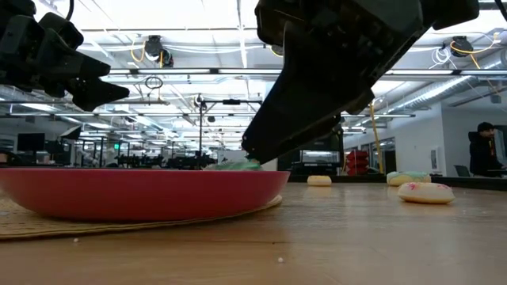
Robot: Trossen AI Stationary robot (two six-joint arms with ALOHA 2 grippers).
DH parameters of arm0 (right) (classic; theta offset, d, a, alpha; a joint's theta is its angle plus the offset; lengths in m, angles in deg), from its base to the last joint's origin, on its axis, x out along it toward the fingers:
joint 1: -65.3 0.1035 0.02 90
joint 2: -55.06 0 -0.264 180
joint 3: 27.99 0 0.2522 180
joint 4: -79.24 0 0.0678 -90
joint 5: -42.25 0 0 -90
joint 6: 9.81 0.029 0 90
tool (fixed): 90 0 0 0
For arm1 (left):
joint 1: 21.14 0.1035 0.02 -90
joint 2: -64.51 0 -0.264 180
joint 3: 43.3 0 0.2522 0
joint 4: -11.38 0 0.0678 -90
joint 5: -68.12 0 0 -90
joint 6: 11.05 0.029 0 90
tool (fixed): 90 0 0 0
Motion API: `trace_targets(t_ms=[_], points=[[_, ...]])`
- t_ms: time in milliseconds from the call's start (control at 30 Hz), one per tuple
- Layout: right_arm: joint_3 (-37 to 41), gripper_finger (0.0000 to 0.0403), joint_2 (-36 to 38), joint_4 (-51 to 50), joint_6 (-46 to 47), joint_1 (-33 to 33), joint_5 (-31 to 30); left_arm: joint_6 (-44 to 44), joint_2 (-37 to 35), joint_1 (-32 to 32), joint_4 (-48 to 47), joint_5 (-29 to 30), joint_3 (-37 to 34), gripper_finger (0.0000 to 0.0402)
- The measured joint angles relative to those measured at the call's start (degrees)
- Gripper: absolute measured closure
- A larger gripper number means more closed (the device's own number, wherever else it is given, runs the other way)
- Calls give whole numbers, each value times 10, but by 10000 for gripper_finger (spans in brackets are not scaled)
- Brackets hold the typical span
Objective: Pick & Place donuts
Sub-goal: Put the small white donut into the pink plate
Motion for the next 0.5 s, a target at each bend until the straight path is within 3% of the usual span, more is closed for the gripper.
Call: trace_targets(t_ms=[500], points=[[0, 156, 45, -52, -4, -7, 12, 0, 0, 0, 0, 0, 0, 36]])
